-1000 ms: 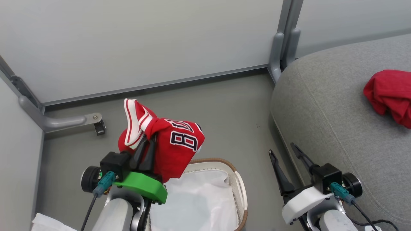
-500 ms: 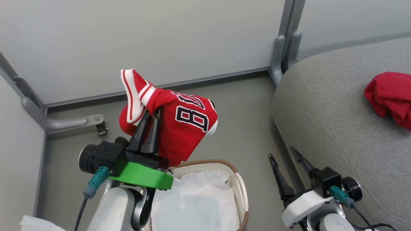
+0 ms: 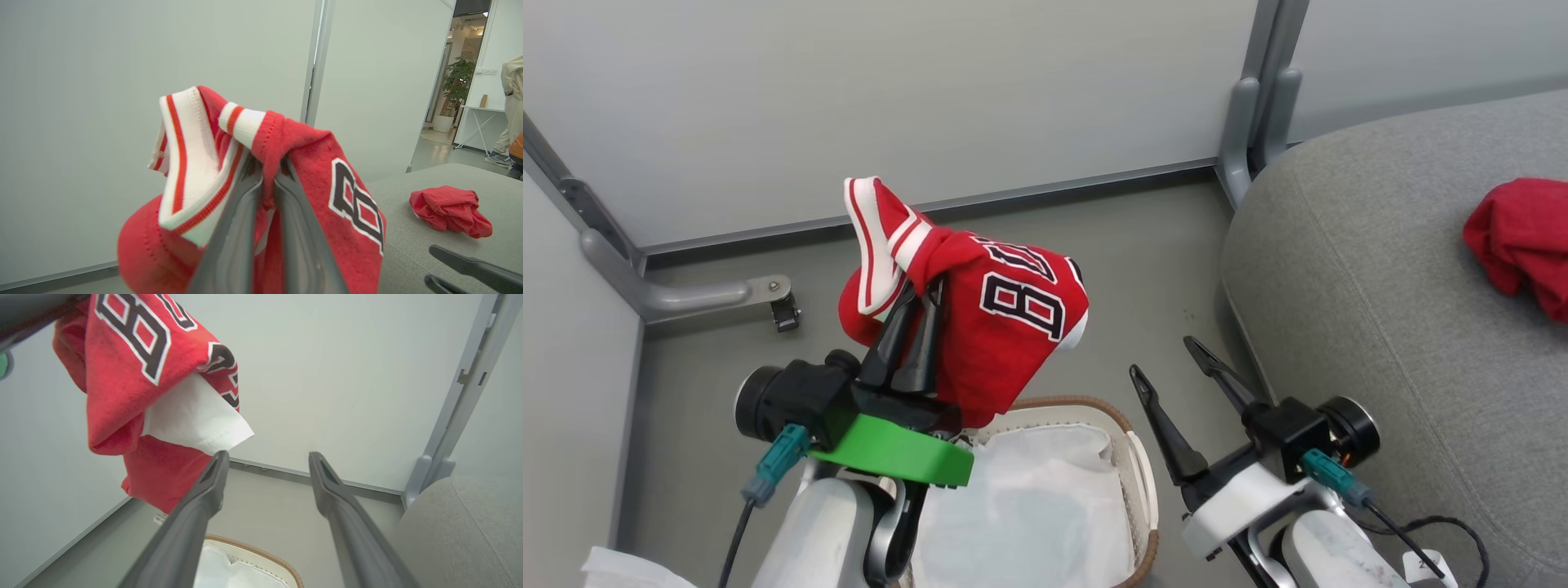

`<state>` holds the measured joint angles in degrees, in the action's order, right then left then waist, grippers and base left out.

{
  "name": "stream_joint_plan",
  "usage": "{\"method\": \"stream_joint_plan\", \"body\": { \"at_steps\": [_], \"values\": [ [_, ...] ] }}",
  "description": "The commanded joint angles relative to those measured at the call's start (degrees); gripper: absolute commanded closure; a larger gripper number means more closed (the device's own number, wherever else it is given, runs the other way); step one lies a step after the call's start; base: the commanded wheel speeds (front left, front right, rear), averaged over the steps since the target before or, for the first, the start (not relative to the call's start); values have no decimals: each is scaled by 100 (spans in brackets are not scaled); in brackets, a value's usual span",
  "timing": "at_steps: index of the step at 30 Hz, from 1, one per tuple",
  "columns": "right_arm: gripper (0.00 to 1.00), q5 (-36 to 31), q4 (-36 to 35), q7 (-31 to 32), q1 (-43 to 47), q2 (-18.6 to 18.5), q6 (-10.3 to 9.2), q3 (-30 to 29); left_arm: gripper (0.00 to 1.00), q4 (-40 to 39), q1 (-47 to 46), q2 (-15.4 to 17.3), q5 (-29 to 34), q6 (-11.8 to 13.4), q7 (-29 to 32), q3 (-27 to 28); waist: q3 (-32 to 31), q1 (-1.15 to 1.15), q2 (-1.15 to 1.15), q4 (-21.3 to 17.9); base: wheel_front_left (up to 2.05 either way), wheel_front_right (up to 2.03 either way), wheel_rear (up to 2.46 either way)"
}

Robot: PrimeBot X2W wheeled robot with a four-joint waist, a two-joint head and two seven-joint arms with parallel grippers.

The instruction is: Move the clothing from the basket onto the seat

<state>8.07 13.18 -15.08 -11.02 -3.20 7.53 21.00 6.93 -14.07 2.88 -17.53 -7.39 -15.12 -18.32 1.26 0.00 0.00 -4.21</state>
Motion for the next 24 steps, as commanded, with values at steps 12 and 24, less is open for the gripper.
{"method": "stream_joint_plan", "body": {
  "at_steps": [12, 24],
  "values": [
    [0, 211, 65, -10, -928, -286, -8, 1082, 100, 61, -45, 8, -54, -15, -4, -113, 124, 0, 0, 142, 0, 0, 0],
    [0, 168, 295, -10, -1528, -131, -8, 1412, 100, 184, -156, 8, -122, -15, -4, -333, 232, 0, 0, 318, 0, 0, 0]
  ]
}}
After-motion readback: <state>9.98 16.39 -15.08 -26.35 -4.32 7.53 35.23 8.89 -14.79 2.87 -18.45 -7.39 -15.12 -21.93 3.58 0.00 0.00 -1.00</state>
